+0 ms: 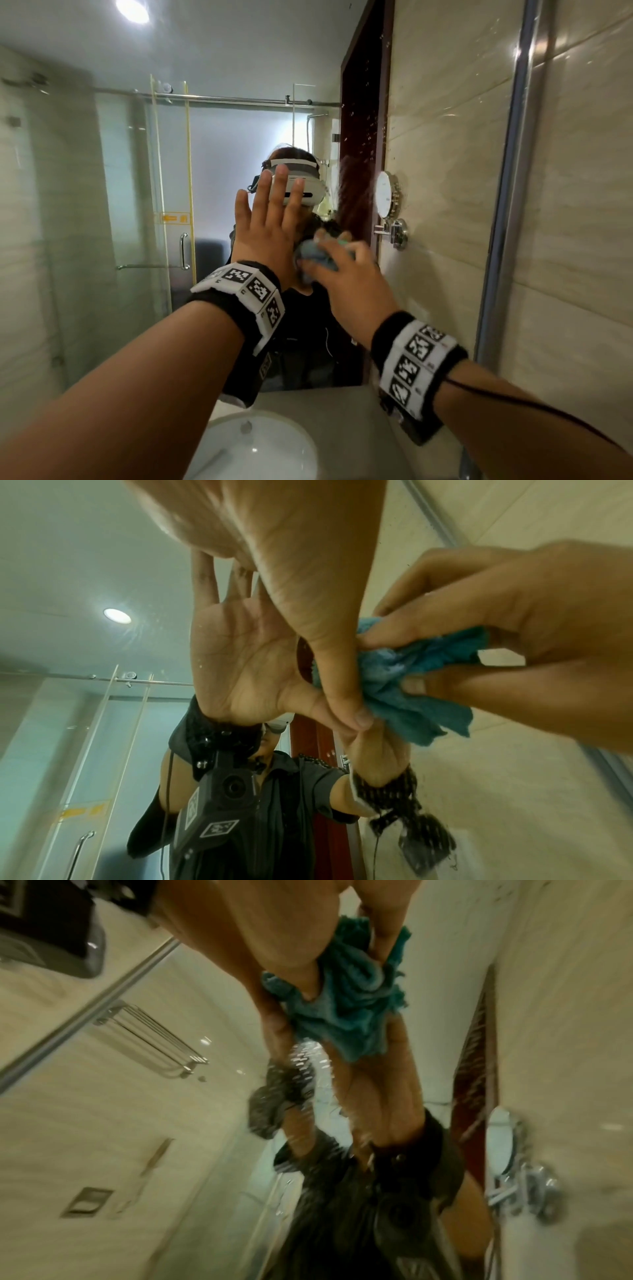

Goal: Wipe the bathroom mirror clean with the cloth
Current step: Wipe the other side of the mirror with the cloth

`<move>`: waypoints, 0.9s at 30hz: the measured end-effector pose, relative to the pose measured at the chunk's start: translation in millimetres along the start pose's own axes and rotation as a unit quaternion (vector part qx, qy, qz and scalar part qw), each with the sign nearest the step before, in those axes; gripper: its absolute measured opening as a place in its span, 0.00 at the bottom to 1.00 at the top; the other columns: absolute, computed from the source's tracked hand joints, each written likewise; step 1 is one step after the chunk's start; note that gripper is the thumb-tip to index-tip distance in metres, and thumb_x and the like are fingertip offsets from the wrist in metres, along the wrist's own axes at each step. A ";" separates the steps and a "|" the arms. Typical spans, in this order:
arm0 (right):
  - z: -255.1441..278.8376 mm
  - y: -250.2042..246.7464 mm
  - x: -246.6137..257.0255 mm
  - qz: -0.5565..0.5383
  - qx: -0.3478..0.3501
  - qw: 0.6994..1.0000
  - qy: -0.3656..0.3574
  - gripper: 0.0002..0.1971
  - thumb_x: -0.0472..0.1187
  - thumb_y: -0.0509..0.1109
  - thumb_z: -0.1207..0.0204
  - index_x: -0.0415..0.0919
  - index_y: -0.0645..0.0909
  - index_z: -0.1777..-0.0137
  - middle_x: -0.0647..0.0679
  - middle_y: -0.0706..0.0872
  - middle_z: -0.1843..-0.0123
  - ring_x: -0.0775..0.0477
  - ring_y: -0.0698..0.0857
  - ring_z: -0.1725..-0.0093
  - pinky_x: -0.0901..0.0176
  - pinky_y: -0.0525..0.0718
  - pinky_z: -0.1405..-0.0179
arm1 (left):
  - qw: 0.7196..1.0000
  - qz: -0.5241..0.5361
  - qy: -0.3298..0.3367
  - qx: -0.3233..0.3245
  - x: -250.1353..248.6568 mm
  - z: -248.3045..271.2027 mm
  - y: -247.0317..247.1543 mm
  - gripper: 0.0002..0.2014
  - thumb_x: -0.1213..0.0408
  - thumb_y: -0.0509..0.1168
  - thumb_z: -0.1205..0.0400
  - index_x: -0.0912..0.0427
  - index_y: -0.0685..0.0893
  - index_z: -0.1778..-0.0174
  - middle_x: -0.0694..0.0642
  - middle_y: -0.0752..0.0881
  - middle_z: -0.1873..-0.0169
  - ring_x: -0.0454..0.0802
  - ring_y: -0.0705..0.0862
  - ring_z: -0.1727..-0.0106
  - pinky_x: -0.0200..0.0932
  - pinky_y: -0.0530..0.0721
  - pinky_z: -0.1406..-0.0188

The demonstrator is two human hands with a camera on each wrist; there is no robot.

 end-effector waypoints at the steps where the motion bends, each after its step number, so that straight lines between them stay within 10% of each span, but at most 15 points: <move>1: 7.9 3.7 4.4 0.019 0.016 0.999 -0.038 0.19 0.38 0.76 0.31 0.52 0.83 0.40 0.42 0.78 0.34 0.33 0.78 0.46 0.50 0.84 0.48 | 1.000 -0.003 -0.001 -0.001 -0.3 0.4 -0.9 0.77 0.24 0.68 0.44 0.59 0.09 0.36 0.62 0.22 0.25 0.62 0.27 0.21 0.64 0.31 0.25; 8: -26.1 -50.3 -69.8 0.030 -0.128 0.978 0.160 0.22 0.39 0.65 0.21 0.56 0.74 0.28 0.50 0.67 0.26 0.39 0.66 0.34 0.44 0.72 0.30 | 1.000 -0.002 -0.010 0.028 0.3 -1.9 2.8 0.79 0.25 0.71 0.48 0.56 0.11 0.33 0.59 0.20 0.25 0.59 0.24 0.22 0.61 0.26 0.28; 15: 16.6 -6.4 -42.8 0.027 -0.010 0.999 0.018 0.29 0.30 0.78 0.34 0.56 0.81 0.36 0.48 0.76 0.32 0.41 0.70 0.43 0.47 0.84 0.50 | 1.000 -0.001 -0.008 0.027 -0.3 -2.0 3.1 0.79 0.25 0.71 0.50 0.56 0.13 0.31 0.60 0.20 0.25 0.59 0.24 0.22 0.61 0.28 0.26; 21: 4.9 -59.8 -99.6 0.035 -0.132 0.959 0.250 0.24 0.34 0.62 0.21 0.54 0.74 0.27 0.46 0.67 0.26 0.37 0.67 0.34 0.51 0.68 0.29 | 1.000 0.008 -0.004 0.028 1.1 -2.4 2.6 0.81 0.24 0.72 0.53 0.55 0.14 0.29 0.59 0.20 0.25 0.59 0.23 0.23 0.61 0.27 0.26; 27: 28.7 -13.7 -59.0 0.058 0.027 0.998 0.006 0.32 0.29 0.78 0.35 0.54 0.79 0.33 0.44 0.75 0.29 0.32 0.75 0.43 0.43 0.84 0.47 | 0.999 -0.012 -0.006 0.040 -3.3 1.9 -5.3 0.79 0.25 0.72 0.49 0.57 0.17 0.27 0.60 0.22 0.24 0.60 0.25 0.22 0.62 0.26 0.28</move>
Point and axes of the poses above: each hand's wrist, its own z-axis away from the middle knuckle, its own y-axis out of the palm, x = y × z, the point moved 7 cm from there along -z, towards the middle knuckle
